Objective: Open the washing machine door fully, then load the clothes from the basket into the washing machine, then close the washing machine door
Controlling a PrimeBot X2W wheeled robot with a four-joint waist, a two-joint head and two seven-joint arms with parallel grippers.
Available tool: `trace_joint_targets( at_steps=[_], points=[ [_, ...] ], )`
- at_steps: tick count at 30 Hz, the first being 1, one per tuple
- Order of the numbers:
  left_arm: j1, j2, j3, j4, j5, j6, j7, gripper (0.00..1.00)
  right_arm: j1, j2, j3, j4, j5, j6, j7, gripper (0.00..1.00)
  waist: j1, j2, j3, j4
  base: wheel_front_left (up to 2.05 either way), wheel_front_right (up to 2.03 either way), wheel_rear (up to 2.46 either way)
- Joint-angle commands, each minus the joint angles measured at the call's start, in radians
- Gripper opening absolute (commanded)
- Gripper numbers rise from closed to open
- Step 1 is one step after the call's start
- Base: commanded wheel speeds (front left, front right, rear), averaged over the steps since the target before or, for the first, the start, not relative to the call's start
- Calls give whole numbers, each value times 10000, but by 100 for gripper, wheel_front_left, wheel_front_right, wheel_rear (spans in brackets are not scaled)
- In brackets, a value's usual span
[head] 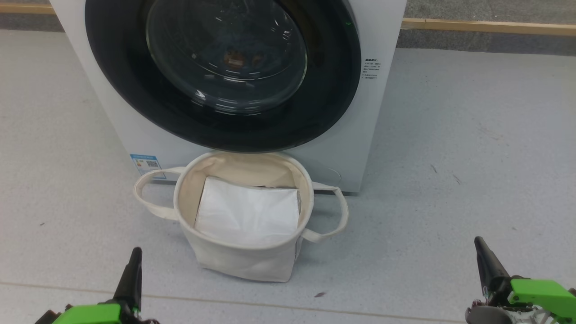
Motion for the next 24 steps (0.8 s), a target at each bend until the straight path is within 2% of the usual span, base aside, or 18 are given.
trace_joint_targets(
  at_steps=[1,24],
  points=[
    [-425,58,348,-360,-29,-69,82,0,-477,-91,185,-356,59,0,70,0,0,0,0,1,0,0,0],
    [-425,58,347,-361,-30,-69,81,0,-478,-84,175,-356,51,0,79,0,0,0,0,1,0,0,0]
  ],
)
